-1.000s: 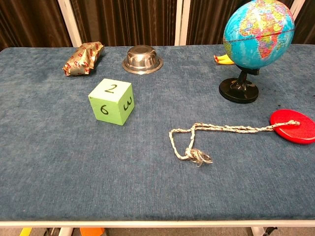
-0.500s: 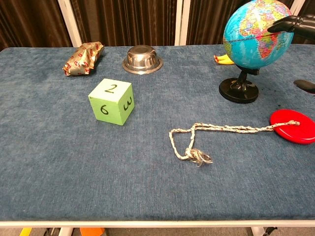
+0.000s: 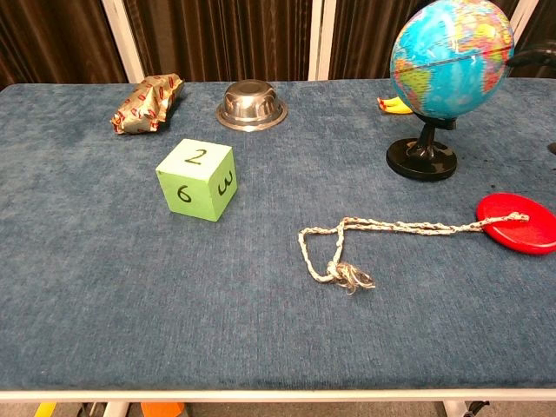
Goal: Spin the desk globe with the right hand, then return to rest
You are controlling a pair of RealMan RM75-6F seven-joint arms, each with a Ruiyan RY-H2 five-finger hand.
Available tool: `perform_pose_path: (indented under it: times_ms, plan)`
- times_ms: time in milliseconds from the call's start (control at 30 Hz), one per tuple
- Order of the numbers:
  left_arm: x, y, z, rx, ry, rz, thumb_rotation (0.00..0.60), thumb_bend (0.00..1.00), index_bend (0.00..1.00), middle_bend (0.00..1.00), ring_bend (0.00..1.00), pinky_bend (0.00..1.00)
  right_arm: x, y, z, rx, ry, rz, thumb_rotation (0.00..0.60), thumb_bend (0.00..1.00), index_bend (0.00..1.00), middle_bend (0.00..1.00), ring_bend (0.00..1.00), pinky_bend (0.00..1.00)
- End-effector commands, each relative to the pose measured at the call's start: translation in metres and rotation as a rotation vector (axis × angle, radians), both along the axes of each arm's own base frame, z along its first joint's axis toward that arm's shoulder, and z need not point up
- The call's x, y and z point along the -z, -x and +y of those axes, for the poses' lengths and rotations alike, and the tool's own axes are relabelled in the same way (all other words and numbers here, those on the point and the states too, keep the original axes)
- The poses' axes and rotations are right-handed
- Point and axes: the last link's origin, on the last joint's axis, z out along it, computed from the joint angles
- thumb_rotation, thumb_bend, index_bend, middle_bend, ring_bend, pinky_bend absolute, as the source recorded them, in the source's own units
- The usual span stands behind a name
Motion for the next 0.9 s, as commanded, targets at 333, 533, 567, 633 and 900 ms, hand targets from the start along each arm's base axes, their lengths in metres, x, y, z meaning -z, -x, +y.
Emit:
perform_pose_path:
  times_ms: [333, 533, 567, 633, 900]
  plan:
    - [0.0, -0.003, 0.0, 0.004, 0.002, 0.004, 0.6, 0.0, 0.14, 0.09, 0.02, 0.05, -0.031, 0.056, -0.004, 0.226, 0.108, -0.009, 0.6, 0.28, 0.0, 0.0, 0.0, 0.0]
    - [0.0, -0.006, 0.002, 0.012, 0.0, 0.003, 0.6, 0.0, 0.14, 0.09, 0.02, 0.05, -0.038, 0.059, 0.017, 0.18, 0.122, -0.044, 0.6, 0.28, 0.0, 0.0, 0.0, 0.0]
    - [0.0, -0.007, 0.002, 0.012, -0.001, 0.002, 0.6, 0.0, 0.14, 0.09, 0.02, 0.05, -0.038, 0.059, 0.025, 0.168, 0.124, -0.052, 0.6, 0.28, 0.0, 0.0, 0.0, 0.0]
    - [-0.001, -0.008, 0.002, 0.013, -0.003, 0.0, 0.6, 0.0, 0.14, 0.09, 0.02, 0.05, -0.038, 0.061, 0.038, 0.153, 0.124, -0.061, 0.6, 0.28, 0.0, 0.0, 0.0, 0.0]
    - [-0.005, -0.01, 0.003, 0.015, -0.008, 0.002, 0.6, 0.0, 0.14, 0.09, 0.02, 0.05, -0.037, 0.074, 0.096, 0.168, 0.117, -0.045, 0.6, 0.28, 0.0, 0.0, 0.0, 0.0]
